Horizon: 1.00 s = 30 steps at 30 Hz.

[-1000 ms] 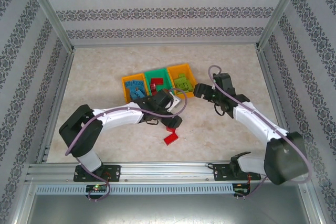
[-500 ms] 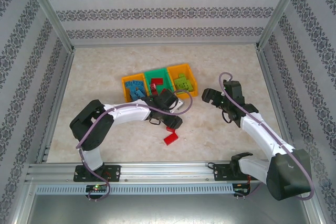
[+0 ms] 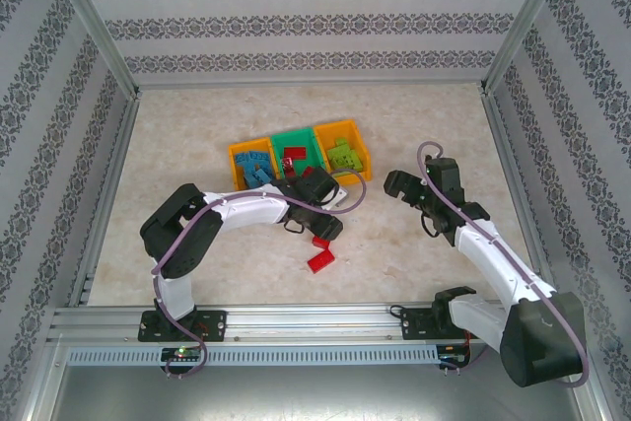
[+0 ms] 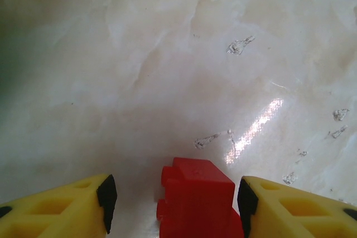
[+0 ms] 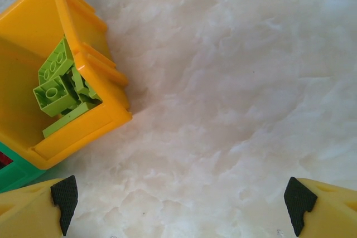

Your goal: Sort the legos into containers by color

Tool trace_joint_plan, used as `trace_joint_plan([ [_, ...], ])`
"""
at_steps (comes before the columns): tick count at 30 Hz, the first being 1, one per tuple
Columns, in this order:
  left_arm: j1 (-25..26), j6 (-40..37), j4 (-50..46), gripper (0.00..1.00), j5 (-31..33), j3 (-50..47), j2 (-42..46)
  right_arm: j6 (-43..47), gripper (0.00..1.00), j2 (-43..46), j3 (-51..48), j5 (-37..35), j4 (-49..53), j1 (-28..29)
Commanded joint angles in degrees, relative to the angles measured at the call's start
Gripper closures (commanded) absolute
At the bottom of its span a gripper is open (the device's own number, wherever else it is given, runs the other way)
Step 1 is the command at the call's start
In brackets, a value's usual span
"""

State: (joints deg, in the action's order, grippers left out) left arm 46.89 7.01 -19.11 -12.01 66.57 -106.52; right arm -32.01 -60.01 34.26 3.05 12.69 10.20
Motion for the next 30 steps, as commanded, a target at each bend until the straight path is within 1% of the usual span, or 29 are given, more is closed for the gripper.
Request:
trace_joint_plan([
  [1,0.7,-1.5,-2.1,0.39,-0.4,1.1,-0.9,-0.3,0.02,1.0,-0.9,0.5,0.8,-0.7],
  [5,0.7,-1.4,-1.8,0.47,-0.6,1.0,-1.1,-0.5,0.02,0.4,-1.0,0.8,0.6,-0.9],
  [8,0.7,-1.0,-1.5,0.49,-1.2,1.3,-1.6,-0.6,0.02,-0.1,-0.9,1.1,0.6,-0.9],
  [12,0.7,-0.6,-1.1,0.58,-1.7,1.7,-2.2,-0.7,0.02,-0.2,-0.9,1.0,0.5,-1.0],
  [17,0.7,0.0,-1.0,0.60,-2.3,2.3,-2.8,-0.9,0.02,-0.4,-0.9,1.0,0.5,-1.1],
  [19,0.7,0.4,-0.7,0.64,-2.3,2.4,-2.9,-1.0,0.02,-0.5,-0.9,1.0,0.4,-1.1],
  [21,0.7,1.0,-0.6,0.71,-2.1,2.5,-3.0,-1.2,0.02,-0.5,-0.9,1.0,0.2,-1.2],
  [24,0.7,2.0,-0.3,0.81,-0.7,2.6,-2.0,-1.3,0.02,-0.5,-1.1,1.1,0.2,-1.1],
  [27,0.7,3.1,-0.6,0.84,1.5,2.9,0.1,-1.5,0.02,-0.5,-1.3,1.3,0.0,-1.2],
  [30,0.6,3.9,-1.2,0.87,5.5,3.4,3.2,-1.7,0.02,-0.8,-1.9,2.4,-0.9,-1.1],
])
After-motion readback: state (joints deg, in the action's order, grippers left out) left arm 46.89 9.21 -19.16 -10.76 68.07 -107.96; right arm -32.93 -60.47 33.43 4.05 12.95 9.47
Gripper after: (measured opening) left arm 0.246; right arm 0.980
